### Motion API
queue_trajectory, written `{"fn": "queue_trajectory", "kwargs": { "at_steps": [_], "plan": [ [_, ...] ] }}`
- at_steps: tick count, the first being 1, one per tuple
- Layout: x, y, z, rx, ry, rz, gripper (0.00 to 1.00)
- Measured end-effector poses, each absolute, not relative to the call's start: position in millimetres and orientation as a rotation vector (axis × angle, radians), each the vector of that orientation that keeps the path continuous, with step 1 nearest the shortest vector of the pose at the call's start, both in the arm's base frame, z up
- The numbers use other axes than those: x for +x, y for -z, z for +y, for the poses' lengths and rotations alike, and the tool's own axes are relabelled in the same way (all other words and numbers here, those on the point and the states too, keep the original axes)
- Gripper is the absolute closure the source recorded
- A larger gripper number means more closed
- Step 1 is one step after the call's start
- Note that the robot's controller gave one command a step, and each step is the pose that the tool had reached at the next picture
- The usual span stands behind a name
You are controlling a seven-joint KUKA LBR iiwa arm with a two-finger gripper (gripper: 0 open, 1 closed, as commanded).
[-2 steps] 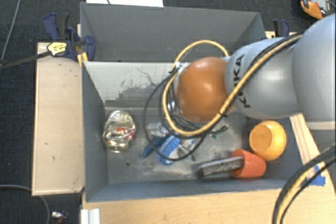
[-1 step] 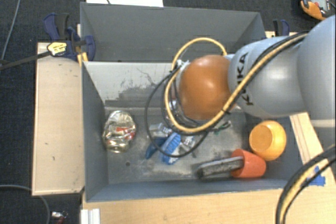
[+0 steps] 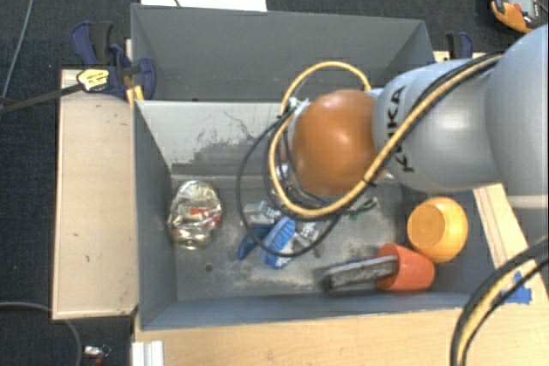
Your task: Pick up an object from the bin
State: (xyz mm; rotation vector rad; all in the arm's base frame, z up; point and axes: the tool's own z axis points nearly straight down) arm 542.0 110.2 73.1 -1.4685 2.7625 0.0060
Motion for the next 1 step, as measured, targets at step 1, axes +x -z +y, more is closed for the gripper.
{"fn": "queue_trajectory", "kwargs": {
  "at_steps": [1],
  "plan": [
    [539.6, -104.0, 109.8, -1.469, -0.009, 2.770, 1.00]
  ]
}}
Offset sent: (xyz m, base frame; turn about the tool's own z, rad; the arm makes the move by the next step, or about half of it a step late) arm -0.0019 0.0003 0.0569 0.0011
